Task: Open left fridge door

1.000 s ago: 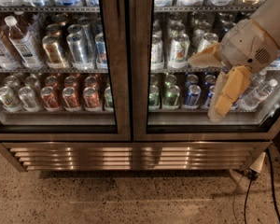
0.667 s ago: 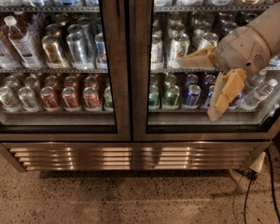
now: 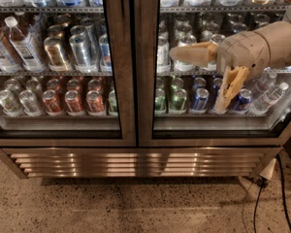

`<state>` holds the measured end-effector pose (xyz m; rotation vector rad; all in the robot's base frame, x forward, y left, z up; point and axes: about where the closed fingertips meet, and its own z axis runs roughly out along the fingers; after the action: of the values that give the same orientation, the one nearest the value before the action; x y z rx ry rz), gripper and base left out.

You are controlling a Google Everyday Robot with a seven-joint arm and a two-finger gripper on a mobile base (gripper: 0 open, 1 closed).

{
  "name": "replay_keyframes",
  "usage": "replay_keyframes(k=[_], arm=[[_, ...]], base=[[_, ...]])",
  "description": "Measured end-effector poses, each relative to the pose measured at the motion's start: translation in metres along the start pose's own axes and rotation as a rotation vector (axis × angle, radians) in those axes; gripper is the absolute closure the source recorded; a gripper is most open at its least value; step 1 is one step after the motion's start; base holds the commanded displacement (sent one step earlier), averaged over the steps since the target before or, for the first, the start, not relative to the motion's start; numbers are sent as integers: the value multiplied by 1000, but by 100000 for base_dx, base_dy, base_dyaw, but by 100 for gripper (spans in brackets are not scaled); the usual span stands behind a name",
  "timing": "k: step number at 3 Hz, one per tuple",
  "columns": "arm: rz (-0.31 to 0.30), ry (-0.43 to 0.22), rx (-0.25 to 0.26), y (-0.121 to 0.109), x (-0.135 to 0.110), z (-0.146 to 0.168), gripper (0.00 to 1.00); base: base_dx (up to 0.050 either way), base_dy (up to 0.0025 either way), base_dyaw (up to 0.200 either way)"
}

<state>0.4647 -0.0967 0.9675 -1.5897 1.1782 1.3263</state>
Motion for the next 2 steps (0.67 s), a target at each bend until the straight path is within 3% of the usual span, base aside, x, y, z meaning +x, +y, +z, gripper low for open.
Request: replay_keyframes(k=[1,2], arm=[[-12,-76,-15,0,-7,-1,0],[-12,-76,-15,0,-7,-1,0]], base=[[0,0,0],[0,0,0]])
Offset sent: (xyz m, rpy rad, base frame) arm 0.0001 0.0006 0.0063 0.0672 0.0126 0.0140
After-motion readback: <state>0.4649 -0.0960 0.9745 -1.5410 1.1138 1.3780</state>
